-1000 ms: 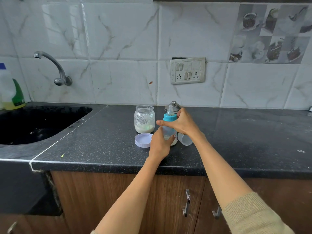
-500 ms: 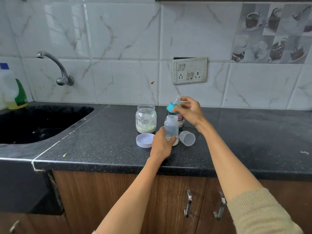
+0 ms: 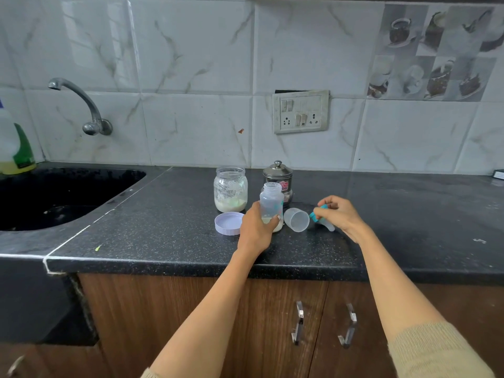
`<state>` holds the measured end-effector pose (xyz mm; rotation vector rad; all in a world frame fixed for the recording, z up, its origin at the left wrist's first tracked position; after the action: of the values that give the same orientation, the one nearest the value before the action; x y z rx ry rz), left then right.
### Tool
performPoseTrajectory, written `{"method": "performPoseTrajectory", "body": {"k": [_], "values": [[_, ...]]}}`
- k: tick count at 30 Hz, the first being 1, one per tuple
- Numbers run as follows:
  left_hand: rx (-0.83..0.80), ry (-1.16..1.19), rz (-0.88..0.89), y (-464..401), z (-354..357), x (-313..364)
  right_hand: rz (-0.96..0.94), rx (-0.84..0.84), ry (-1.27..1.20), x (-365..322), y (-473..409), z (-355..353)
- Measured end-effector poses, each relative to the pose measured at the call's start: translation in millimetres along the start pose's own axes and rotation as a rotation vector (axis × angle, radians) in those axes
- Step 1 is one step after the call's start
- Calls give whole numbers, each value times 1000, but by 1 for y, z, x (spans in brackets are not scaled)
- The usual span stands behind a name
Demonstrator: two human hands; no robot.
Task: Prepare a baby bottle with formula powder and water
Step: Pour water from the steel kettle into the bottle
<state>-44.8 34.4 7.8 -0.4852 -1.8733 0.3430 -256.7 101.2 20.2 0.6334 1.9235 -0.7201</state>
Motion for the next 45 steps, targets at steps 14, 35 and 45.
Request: {"method": "performPoseTrajectory", "body": {"k": [14,35,45], "values": [[2,0,0,1,-1,1,-78,-116,153,-11,-8,13],[30,15,47,-2,1,-2,-81,-287,49,-53,-62,86],[35,33,52,-2,1,-2,-167,-222,-18,-60,-75,100]]}}
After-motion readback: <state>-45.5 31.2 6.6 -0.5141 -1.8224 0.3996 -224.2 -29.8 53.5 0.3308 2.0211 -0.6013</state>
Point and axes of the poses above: each hand's wrist, its own y-axis away from the middle knuckle, its own z-axis out of the palm, x = y × z, the point moved 7 cm from there along -y, towards the middle knuckle, and after that the axes turned 10 degrees about x, right-handed, at the moved point
